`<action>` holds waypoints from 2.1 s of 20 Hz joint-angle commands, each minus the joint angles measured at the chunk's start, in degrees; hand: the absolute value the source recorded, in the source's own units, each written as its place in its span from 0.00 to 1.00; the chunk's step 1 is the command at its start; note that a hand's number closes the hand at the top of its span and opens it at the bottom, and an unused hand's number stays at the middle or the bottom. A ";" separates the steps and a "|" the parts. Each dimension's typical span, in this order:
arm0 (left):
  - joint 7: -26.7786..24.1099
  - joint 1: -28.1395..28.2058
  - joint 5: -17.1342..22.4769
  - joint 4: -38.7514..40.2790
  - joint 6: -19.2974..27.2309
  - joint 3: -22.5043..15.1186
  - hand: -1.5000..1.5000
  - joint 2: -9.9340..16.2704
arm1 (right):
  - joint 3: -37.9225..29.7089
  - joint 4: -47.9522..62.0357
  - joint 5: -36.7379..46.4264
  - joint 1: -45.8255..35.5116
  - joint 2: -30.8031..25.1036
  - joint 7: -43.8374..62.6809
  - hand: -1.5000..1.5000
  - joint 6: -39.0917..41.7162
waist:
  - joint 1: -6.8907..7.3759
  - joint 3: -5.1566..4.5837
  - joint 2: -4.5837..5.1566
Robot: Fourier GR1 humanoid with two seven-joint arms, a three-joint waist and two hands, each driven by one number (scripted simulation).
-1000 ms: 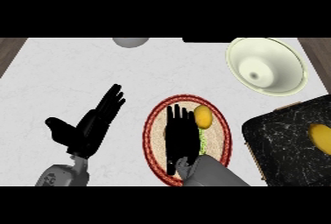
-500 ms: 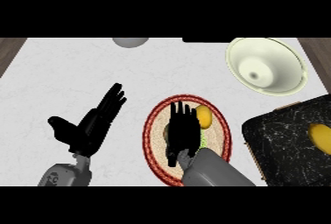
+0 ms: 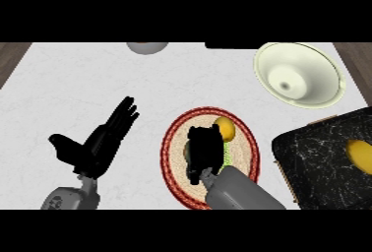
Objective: Pick the squash from the placemat and place it in the bowl
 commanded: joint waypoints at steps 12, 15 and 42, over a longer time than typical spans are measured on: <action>3.36 -3.71 -2.52 0.56 0.48 2.11 0.50 -2.95 | -3.01 5.77 0.38 -3.50 0.32 -3.07 1.00 1.61 | -0.17 0.14 0.47; 3.96 -0.34 -2.06 -3.55 0.24 0.73 0.50 -3.10 | -11.17 10.50 -3.41 -7.07 -1.83 -5.87 1.00 5.36 | 0.19 0.15 0.45; 2.04 1.01 -2.57 -1.28 -2.74 3.25 0.50 -2.81 | -22.62 -26.63 14.62 -17.71 -7.02 13.00 1.00 23.21 | -0.61 0.11 0.21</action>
